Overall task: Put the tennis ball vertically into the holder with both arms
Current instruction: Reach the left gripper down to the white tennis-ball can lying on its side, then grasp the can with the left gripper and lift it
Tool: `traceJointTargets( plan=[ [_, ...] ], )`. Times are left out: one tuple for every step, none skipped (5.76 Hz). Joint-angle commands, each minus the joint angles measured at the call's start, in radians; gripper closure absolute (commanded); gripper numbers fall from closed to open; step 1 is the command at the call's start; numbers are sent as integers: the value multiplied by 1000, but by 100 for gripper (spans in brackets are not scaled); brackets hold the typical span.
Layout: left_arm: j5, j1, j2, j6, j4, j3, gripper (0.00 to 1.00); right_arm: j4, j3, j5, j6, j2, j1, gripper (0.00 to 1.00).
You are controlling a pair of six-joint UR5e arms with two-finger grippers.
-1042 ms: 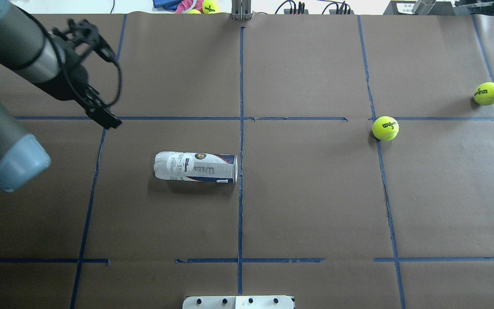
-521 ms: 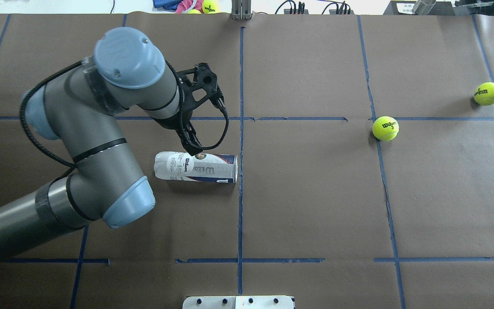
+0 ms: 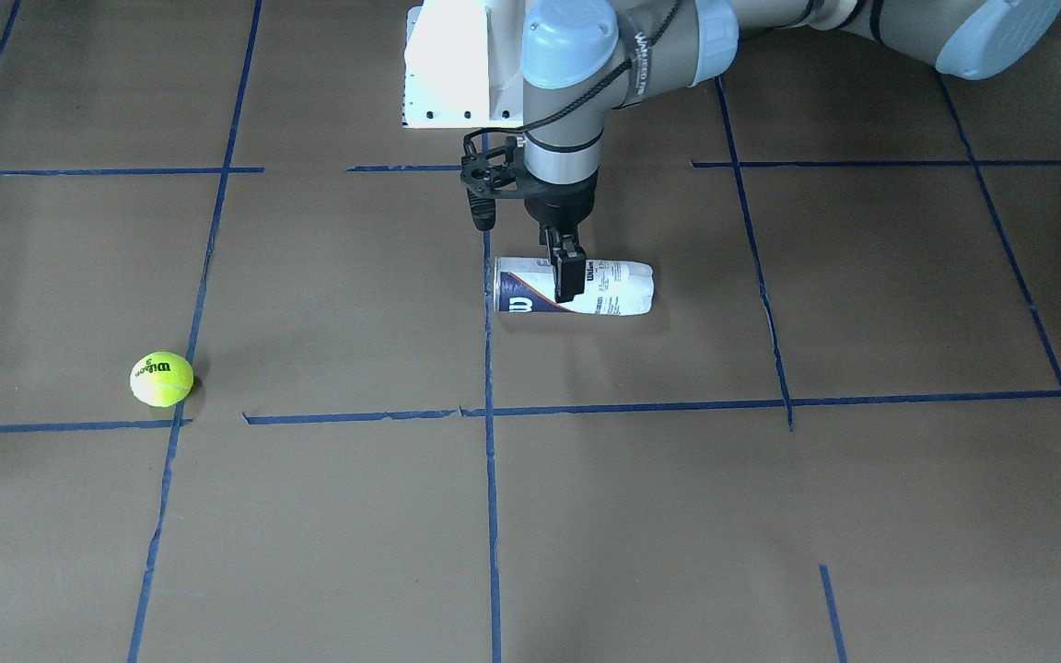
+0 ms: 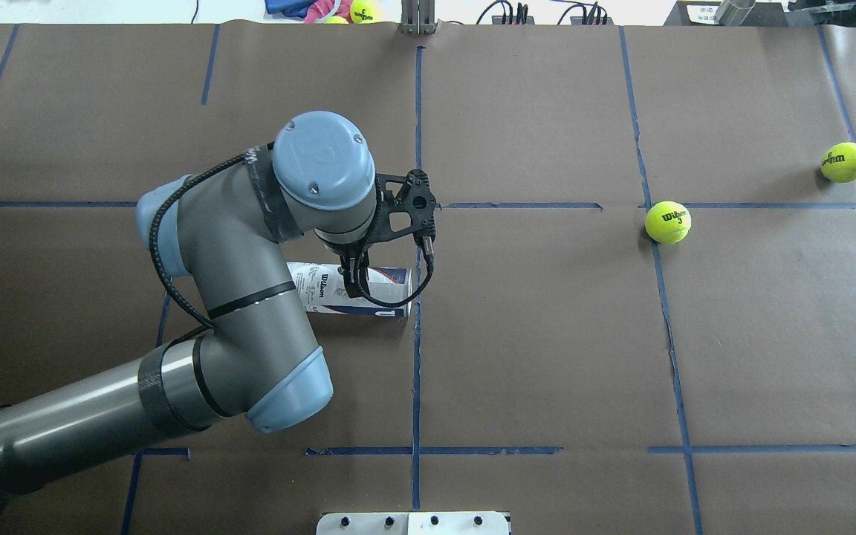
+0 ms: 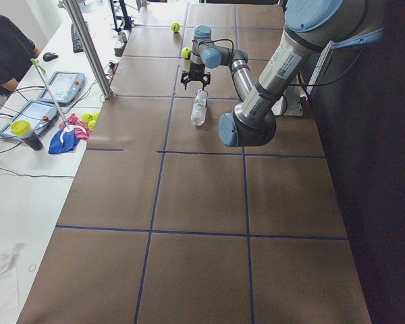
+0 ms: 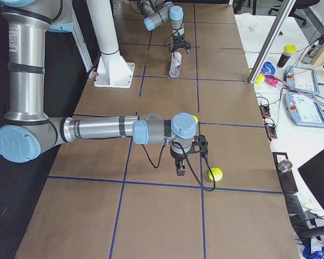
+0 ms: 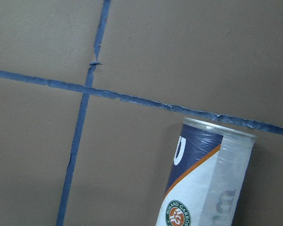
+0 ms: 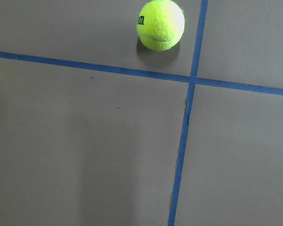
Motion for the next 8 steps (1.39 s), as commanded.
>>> traceJointTargets(
  plan=[
    [110, 90, -22, 41, 51, 25, 0, -1, -2, 16, 0, -2, 0, 0],
    [208, 142, -37, 43, 47, 55, 0, -1, -4, 16, 0, -2, 0, 0],
    [212, 144, -41, 35, 41, 60, 0, -1, -7, 14, -4, -2, 0, 0],
    [214, 153, -71, 28, 24, 118, 0, -1, -7, 14, -4, -4, 0, 0],
    [224, 153, -70, 28, 10, 141, 0, -1, -8, 14, -5, -4, 0, 0],
    [227, 158, -65, 26, -14, 152, 0, -1, -16, 14, -4, -4, 0, 0],
    [231, 160, -59, 11, -31, 166, 0, -1, -16, 14, -2, -4, 0, 0],
    [261, 160, -62, 9, -74, 198, 0, -1, -16, 14, -2, -4, 0, 0]
  ],
)
